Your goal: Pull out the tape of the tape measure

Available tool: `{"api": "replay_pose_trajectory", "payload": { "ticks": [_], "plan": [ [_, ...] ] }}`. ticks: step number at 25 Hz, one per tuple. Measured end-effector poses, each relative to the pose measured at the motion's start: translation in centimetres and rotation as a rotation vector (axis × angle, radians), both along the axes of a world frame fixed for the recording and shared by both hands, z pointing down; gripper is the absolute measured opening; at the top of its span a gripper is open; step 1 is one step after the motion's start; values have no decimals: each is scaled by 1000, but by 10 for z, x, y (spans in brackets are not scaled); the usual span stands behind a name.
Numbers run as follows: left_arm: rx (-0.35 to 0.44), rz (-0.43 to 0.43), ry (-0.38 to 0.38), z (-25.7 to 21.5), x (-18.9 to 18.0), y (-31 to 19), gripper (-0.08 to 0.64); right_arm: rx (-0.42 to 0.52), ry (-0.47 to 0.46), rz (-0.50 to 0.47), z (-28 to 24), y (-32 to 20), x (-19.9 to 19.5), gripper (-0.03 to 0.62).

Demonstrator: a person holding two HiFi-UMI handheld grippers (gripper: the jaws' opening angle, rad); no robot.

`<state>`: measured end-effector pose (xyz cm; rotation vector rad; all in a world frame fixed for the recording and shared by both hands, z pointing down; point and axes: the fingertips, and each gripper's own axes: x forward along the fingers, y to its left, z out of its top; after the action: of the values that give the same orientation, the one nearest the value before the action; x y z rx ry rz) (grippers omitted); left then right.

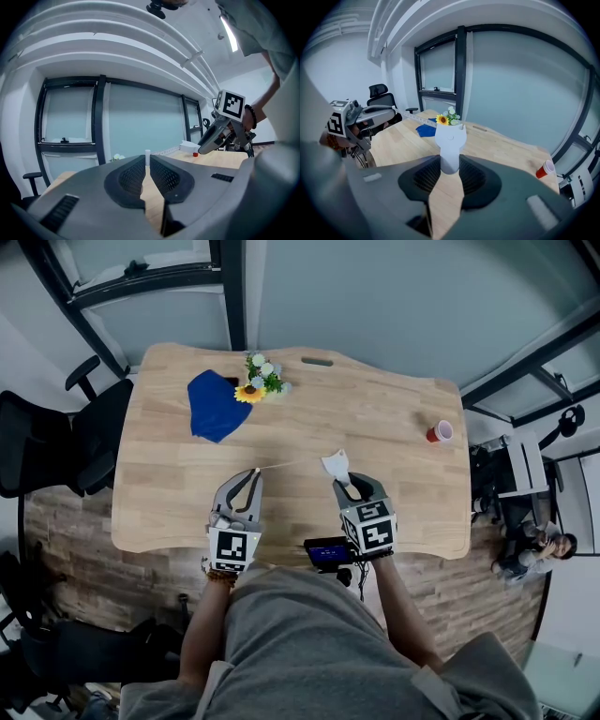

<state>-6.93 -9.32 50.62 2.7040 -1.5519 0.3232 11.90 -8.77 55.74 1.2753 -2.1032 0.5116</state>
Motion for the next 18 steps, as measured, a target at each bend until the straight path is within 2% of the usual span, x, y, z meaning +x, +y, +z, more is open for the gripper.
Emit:
{"api": "replay_pose_trajectory", "payload": {
  "ticks": [5,18],
  "plan": [
    [-14,-5,19,2,0,-1,35,-8,-4,11,4,0,0,130],
    [-22,-15,5,6,-2,-1,35,-15,-1,23,8,0,3,130]
  ]
}}
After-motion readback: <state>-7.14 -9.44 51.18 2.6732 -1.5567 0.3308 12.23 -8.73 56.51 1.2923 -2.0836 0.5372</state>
